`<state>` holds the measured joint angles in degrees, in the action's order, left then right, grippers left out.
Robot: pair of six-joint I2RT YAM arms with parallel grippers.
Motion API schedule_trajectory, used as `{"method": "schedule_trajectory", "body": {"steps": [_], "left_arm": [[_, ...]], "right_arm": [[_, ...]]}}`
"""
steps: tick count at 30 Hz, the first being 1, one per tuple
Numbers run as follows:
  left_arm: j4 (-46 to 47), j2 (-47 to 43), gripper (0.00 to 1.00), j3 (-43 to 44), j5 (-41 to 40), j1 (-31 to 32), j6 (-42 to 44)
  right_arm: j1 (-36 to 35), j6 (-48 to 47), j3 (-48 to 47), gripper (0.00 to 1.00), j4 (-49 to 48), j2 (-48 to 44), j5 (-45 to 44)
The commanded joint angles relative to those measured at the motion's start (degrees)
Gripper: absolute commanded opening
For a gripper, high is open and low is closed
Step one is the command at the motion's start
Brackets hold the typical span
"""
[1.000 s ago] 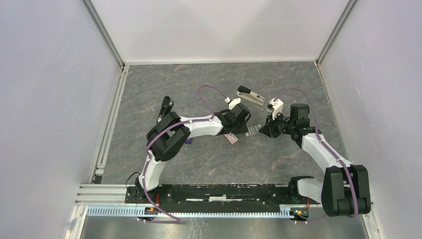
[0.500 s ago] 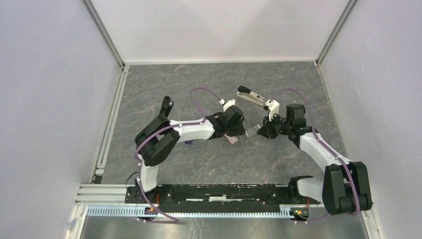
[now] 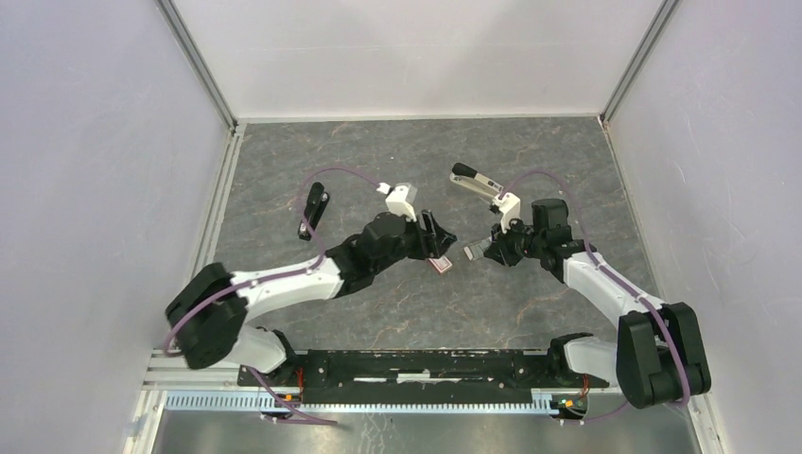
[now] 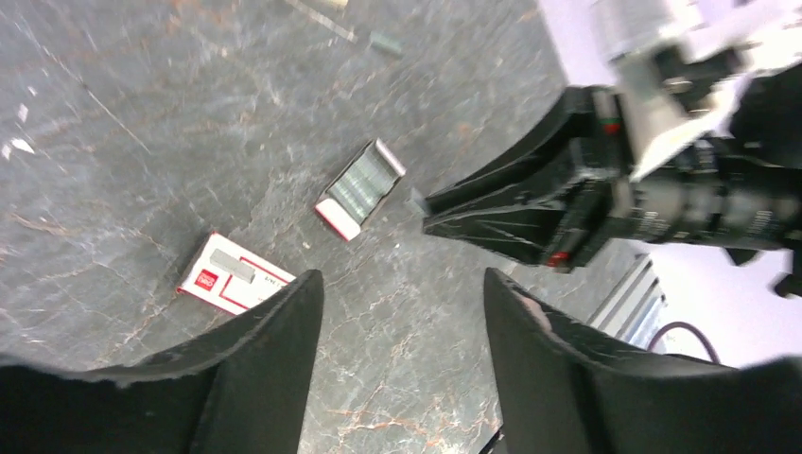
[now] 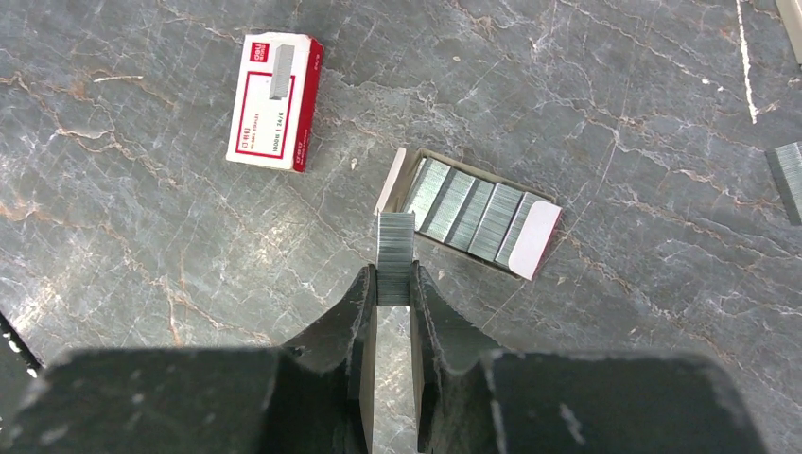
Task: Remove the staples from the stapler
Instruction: Adjust the staple box at the center of the board, then place the staple in the staple box.
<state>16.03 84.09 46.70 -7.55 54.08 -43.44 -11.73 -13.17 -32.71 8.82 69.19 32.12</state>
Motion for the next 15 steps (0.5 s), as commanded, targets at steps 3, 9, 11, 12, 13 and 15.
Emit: {"method": "schedule_trajectory", "body": {"steps": [3,9,11,12,13,15], "left_arm": [[8.99,-14.36,0.81,-8.91,-6.81,0.06,9.67],[10.02,-25.06,0.89,-17.73,-11.78,0.03,10.36],[10.71,-27.47,0.92,-20.31,-12.40,0.04,9.80],[10.85,-28.45,0.94,-21.38,-12.77,0.05,9.44],[11.11,-29.37,0.95,-22.49,-13.12,0.01,8.99],[11.39,-30.76,0.96,-24.09,-13.49,0.05,8.60]], "right_arm": [[-1.76,0.51,-1.64,0.10,-3.01,1.18,-3.33],[-3.30,0.82,-2.61,0.10,-3.20,2.82,-6.26],[-3.80,0.86,-3.29,0.10,-3.16,3.35,-6.97],[-4.11,0.79,-3.81,0.10,-2.90,3.70,-7.34],[-4.39,0.69,-4.28,0.10,-2.71,4.20,-7.50],[-4.73,0.64,-5.51,0.10,-2.11,5.32,-7.64]]}}
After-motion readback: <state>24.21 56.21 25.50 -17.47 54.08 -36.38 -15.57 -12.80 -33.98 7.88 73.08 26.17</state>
